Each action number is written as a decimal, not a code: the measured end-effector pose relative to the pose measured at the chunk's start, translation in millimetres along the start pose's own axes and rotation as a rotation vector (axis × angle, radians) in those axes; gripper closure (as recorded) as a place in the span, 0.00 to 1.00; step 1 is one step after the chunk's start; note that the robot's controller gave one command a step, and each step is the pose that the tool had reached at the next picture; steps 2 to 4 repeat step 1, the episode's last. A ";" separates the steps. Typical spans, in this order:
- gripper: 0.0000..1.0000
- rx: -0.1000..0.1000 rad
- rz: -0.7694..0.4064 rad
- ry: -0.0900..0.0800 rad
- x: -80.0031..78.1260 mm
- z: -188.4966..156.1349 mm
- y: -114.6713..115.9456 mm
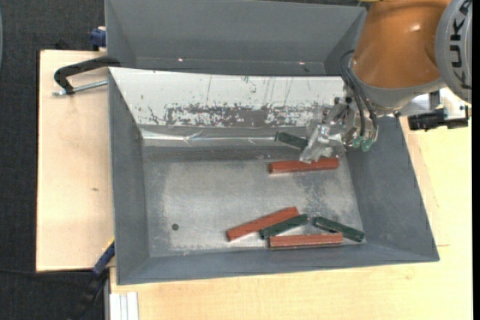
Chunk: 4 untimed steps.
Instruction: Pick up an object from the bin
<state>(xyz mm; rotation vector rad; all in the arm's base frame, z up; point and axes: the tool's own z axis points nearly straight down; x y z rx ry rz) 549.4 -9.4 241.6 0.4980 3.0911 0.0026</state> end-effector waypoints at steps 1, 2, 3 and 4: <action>1.00 0.002 -0.001 0.006 1.3 3.0 0.2; 1.00 0.002 -0.001 0.006 1.3 3.0 0.2; 1.00 0.002 -0.001 0.006 1.3 3.0 0.2; 1.00 0.002 -0.001 0.006 1.3 3.0 0.2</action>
Offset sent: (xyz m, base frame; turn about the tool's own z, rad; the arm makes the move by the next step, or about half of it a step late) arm -0.0454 0.0124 -0.1624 0.1118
